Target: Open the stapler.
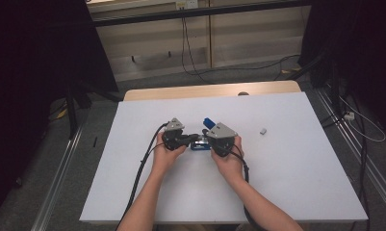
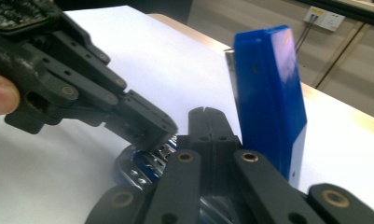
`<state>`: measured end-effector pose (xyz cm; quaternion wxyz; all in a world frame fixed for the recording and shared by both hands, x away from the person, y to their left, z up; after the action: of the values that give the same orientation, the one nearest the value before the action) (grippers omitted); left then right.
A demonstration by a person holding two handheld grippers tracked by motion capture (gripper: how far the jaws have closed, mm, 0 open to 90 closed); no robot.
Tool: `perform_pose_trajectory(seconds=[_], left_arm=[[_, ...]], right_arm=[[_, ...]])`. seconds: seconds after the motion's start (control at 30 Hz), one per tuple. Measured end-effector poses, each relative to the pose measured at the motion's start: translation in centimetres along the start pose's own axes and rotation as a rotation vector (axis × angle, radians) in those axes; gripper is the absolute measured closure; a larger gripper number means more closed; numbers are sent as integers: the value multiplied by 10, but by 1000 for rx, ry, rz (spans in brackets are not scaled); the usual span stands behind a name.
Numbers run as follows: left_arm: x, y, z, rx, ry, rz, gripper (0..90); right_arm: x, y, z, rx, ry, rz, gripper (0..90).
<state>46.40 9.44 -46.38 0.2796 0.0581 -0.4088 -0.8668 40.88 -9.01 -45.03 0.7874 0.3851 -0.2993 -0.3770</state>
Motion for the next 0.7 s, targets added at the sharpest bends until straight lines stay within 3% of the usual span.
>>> perform_pose_trajectory(seconds=[0.2, 0.33, 0.7], left_arm=[[0, 0, 0, 1, 1, -2, 900], [0, 0, 0, 0, -2, -1, 900], [-1, -1, 0, 5, -12, 5, 900]], right_arm=[[7, -1, 7, 0, -15, -7, 900], [8, -1, 10, -10, -55, 6, 900], [13, -2, 14, -34, -63, -4, 900]])
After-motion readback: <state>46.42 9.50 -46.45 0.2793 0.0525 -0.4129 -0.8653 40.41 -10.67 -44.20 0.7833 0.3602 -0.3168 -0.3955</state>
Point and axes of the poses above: each handheld gripper's, and its own axes: z roughly backward along the jaws, y roughly out of its top, x roughly to its right, the point moved 1 cm from there along -z, roughly forward along the jaws, and after that the axes turned 10 degrees about -x, right-handed, at the moved point
